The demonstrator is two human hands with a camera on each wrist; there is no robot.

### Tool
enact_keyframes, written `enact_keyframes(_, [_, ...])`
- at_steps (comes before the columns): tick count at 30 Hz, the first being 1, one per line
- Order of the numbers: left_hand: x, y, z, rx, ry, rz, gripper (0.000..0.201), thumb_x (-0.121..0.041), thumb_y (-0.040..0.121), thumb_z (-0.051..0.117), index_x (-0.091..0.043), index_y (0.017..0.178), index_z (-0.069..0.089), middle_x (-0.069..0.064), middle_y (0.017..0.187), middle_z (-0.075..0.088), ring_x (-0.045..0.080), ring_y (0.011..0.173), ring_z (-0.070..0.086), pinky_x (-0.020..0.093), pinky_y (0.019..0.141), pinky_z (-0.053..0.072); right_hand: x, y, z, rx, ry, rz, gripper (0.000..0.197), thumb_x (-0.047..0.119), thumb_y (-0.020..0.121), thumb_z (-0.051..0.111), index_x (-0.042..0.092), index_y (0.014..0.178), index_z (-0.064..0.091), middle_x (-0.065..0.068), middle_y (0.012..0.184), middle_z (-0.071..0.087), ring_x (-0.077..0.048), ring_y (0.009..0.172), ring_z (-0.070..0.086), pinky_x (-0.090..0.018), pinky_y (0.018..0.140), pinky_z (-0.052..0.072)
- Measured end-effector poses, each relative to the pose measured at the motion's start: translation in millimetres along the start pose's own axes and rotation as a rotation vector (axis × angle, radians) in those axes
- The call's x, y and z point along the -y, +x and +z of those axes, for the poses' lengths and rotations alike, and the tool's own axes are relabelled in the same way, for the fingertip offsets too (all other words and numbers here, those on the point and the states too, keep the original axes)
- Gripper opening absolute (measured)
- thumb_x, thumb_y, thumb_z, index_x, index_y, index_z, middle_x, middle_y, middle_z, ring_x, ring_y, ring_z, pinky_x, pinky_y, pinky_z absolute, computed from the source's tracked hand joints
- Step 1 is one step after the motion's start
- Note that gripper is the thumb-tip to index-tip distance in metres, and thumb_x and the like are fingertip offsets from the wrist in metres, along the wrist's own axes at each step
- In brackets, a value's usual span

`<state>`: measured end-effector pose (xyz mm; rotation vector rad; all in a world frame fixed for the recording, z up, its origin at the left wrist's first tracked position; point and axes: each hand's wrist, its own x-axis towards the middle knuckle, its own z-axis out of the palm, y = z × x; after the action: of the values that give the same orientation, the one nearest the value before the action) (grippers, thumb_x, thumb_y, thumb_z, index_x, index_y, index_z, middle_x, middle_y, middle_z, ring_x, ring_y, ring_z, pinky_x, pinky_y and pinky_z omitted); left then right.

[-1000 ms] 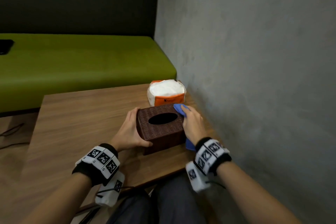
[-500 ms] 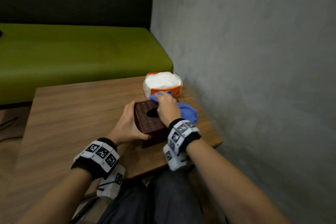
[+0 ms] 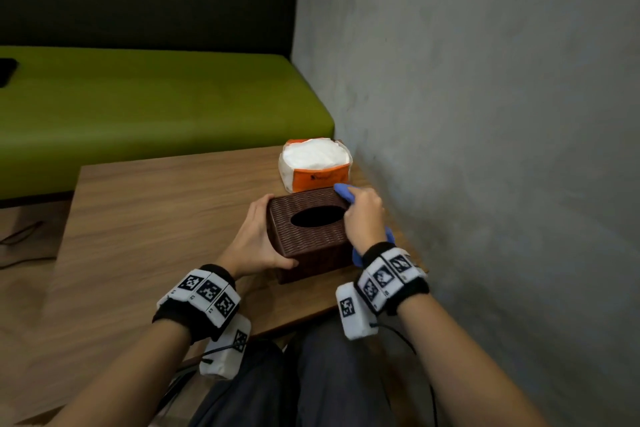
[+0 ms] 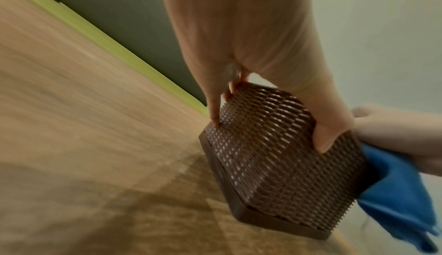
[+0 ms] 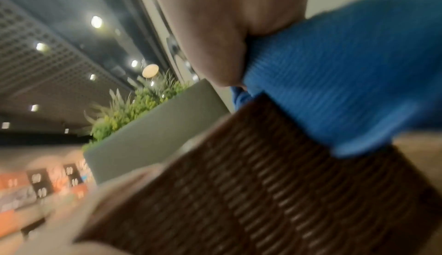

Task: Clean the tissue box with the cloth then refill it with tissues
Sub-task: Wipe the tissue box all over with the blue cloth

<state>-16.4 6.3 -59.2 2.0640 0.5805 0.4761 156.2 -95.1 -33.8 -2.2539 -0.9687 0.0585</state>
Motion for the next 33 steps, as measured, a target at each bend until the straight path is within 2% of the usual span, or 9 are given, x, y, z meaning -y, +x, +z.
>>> enact_keyframes(6, [5, -6, -9, 0.028, -0.039, -0.013, 0.131, -0.049, 0.036, 0.074, -0.011, 0.144, 0.010, -0.006, 0.133, 0.025, 0.003, 0.124, 0.026, 0.010, 0.102, 0.024, -47, 20, -43, -0.066, -0.010, -0.014, 0.037, -0.006, 0.086, 0.044, 0.008, 0.115, 0.063, -0.019, 0.113, 0.067, -0.031, 0.106, 0.062, -0.026, 0.089, 0.041])
enact_keyframes(9, [12, -12, -17, 0.045, -0.058, -0.022, 0.130, -0.046, 0.038, 0.076, -0.012, 0.145, 0.009, -0.010, 0.131, 0.022, 0.001, 0.125, 0.024, -0.013, 0.087, 0.022, -58, 35, -29, -0.048, -0.074, -0.038, 0.033, 0.004, 0.093, 0.043, 0.010, 0.122, 0.057, -0.020, 0.123, 0.058, -0.036, 0.110, 0.056, -0.037, 0.093, 0.042])
enact_keyframes(11, [17, -16, -24, 0.033, -0.068, -0.029, 0.130, -0.045, 0.039, 0.077, -0.011, 0.145, 0.009, -0.010, 0.132, 0.023, 0.001, 0.126, 0.023, -0.016, 0.084, 0.020, -63, 31, -9, 0.029, -0.181, -0.018, 0.035, 0.008, 0.095, 0.041, 0.007, 0.129, 0.049, -0.020, 0.138, 0.045, -0.039, 0.120, 0.047, -0.043, 0.099, 0.038])
enact_keyframes(16, [31, -23, -41, -0.004, -0.067, -0.046, 0.129, -0.044, 0.042, 0.079, -0.011, 0.145, 0.009, -0.007, 0.136, 0.025, 0.000, 0.128, 0.024, -0.015, 0.090, 0.017, -83, 9, 27, 0.294, -0.585, -0.015, 0.049, 0.043, 0.097, 0.031, 0.028, 0.144, 0.023, 0.000, 0.158, 0.012, -0.030, 0.142, 0.016, -0.056, 0.112, 0.013])
enact_keyframes(19, [34, -23, -44, -0.019, -0.063, -0.051, 0.129, -0.045, 0.041, 0.078, -0.012, 0.145, 0.009, -0.008, 0.135, 0.024, 0.000, 0.128, 0.023, -0.012, 0.094, 0.017, -85, 11, 28, 0.429, -0.604, -0.011, 0.051, 0.046, 0.098, 0.021, 0.032, 0.146, 0.009, 0.002, 0.159, 0.003, -0.027, 0.145, 0.006, -0.057, 0.115, 0.009])
enact_keyframes(22, [33, -21, -42, -0.026, -0.061, -0.039, 0.129, -0.047, 0.040, 0.075, -0.012, 0.145, 0.009, -0.010, 0.134, 0.024, -0.003, 0.127, 0.023, 0.007, 0.104, 0.021, -68, 31, 9, 0.676, -0.547, 0.132, 0.054, 0.051, 0.097, 0.022, 0.031, 0.146, 0.010, 0.003, 0.159, -0.004, -0.029, 0.145, 0.001, -0.062, 0.112, 0.006])
enact_keyframes(24, [32, -19, -40, -0.034, -0.050, -0.036, 0.129, -0.048, 0.040, 0.074, -0.011, 0.145, 0.009, -0.010, 0.133, 0.023, -0.007, 0.124, 0.022, 0.011, 0.105, 0.021, -43, 38, -5, 0.554, -0.428, 0.101, 0.052, 0.047, 0.097, 0.029, 0.023, 0.143, 0.027, -0.001, 0.158, 0.010, -0.032, 0.143, 0.014, -0.063, 0.109, 0.014])
enact_keyframes(28, [29, -14, -36, -0.030, -0.035, -0.035, 0.131, -0.048, 0.039, 0.073, -0.010, 0.146, 0.008, -0.010, 0.133, 0.021, -0.002, 0.125, 0.022, 0.014, 0.105, 0.023, 28, 6, 0, 0.141, -0.230, -0.238, 0.033, 0.034, 0.094, 0.043, 0.019, 0.122, 0.051, -0.007, 0.131, 0.052, -0.031, 0.120, 0.046, -0.050, 0.100, 0.034])
enact_keyframes(33, [28, -4, -34, -0.024, -0.030, -0.031, 0.132, -0.049, 0.039, 0.072, -0.008, 0.146, 0.007, -0.009, 0.132, 0.020, -0.001, 0.124, 0.023, 0.011, 0.103, 0.024, 36, -5, 21, 0.172, -0.379, -0.115, 0.035, 0.035, 0.096, 0.037, 0.021, 0.127, 0.043, -0.008, 0.131, 0.050, -0.035, 0.123, 0.041, -0.066, 0.105, 0.020])
